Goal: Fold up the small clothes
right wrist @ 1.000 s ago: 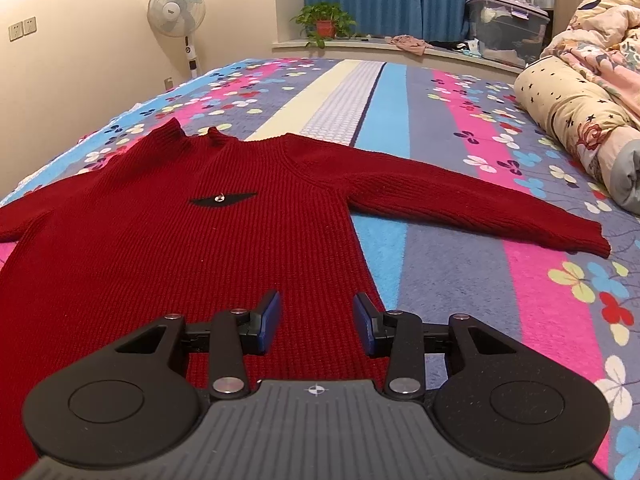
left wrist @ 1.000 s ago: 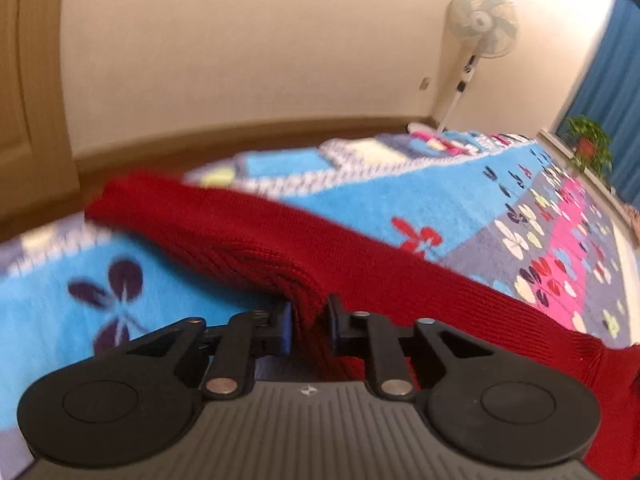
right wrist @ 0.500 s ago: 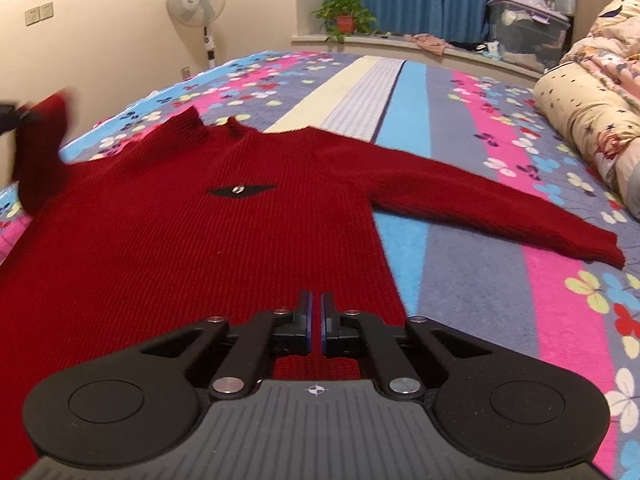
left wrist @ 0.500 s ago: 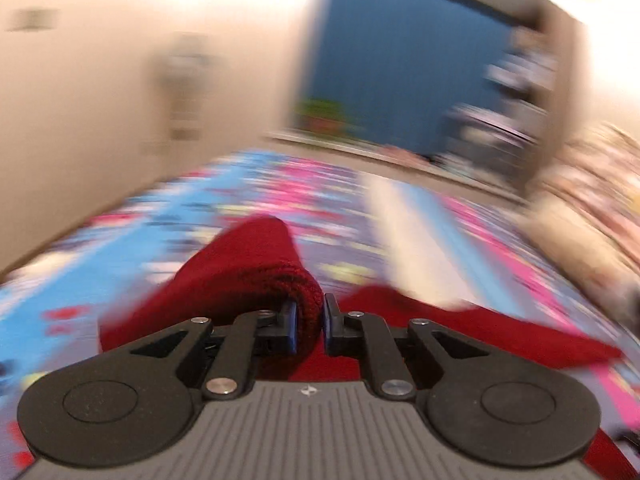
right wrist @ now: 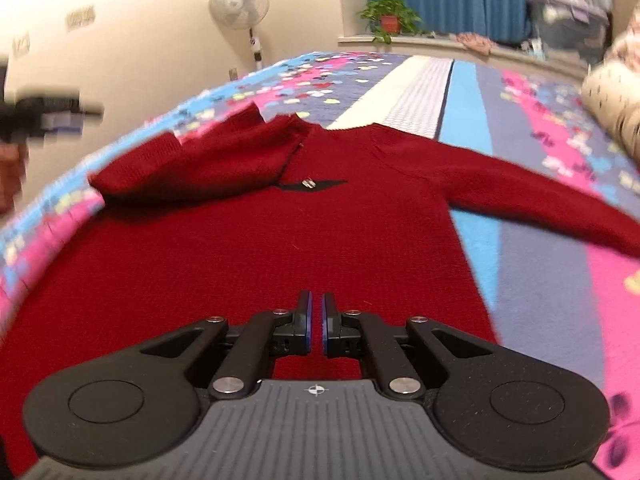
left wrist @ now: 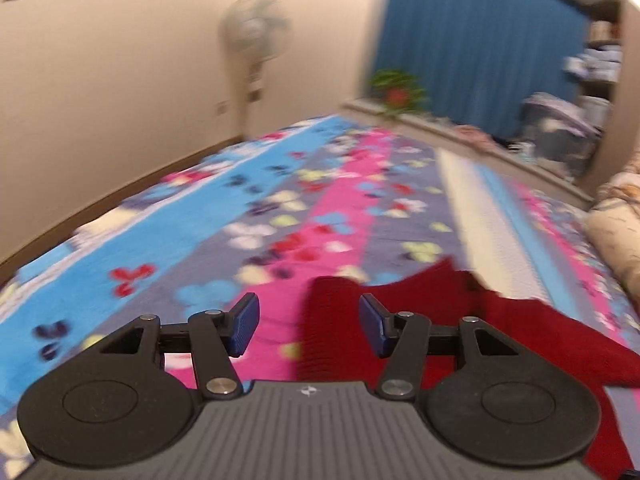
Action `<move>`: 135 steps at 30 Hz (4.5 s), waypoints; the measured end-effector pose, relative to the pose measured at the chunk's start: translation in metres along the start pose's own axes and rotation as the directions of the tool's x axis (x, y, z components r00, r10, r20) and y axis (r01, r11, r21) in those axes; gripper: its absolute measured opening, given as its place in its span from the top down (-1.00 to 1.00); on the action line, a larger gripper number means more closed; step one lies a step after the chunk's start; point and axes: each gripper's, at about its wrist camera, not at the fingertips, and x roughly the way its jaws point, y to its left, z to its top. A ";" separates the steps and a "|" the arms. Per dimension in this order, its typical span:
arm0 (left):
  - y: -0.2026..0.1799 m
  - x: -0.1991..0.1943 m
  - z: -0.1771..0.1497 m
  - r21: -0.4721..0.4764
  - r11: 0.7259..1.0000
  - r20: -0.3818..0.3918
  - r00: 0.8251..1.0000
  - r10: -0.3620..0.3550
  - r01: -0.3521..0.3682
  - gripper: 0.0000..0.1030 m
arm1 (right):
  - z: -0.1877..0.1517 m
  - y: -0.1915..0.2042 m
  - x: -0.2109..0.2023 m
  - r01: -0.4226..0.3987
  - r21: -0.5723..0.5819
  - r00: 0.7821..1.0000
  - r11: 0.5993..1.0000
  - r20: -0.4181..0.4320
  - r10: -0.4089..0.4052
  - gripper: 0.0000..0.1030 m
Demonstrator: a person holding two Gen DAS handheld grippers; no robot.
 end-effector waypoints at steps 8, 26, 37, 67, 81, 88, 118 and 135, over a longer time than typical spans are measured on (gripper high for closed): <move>0.031 0.005 0.017 -0.114 0.993 -0.044 0.999 0.028 -0.033 -0.30 | 0.089 0.042 0.061 -0.130 0.222 0.991 0.966 0.050 0.121 0.60; 0.027 0.011 0.021 -0.049 0.995 -0.041 0.995 0.086 -0.088 -0.47 | 0.178 0.121 0.238 0.206 0.114 0.954 0.972 -0.243 -0.174 0.70; -0.006 0.024 0.012 -0.018 0.997 -0.104 0.992 -0.072 0.070 -0.48 | 0.142 -0.002 0.135 0.195 0.482 0.934 0.854 0.175 -0.312 0.73; -0.060 0.074 -0.040 0.166 0.975 -0.325 0.942 -0.087 0.148 0.20 | 0.108 -0.101 0.102 0.184 0.429 0.982 0.885 -0.041 -0.184 0.51; -0.097 -0.049 -0.020 0.321 0.942 0.053 0.991 -0.126 0.103 -0.65 | 0.038 -0.123 -0.030 0.174 0.217 0.982 0.961 0.029 -0.185 0.15; -0.093 -0.108 -0.054 0.315 0.946 0.071 0.992 -0.108 0.081 -0.70 | 0.036 -0.149 -0.041 0.191 0.317 0.973 0.929 0.067 -0.222 0.15; -0.089 -0.052 -0.075 0.278 0.960 -0.070 0.996 0.047 -0.025 -0.71 | 0.039 -0.195 -0.026 0.204 0.446 0.961 0.871 0.080 -0.266 0.65; -0.102 -0.030 -0.083 0.379 0.925 -0.085 0.996 0.035 0.000 -0.72 | 0.023 -0.320 0.046 0.194 0.725 0.955 0.661 0.013 -0.295 0.22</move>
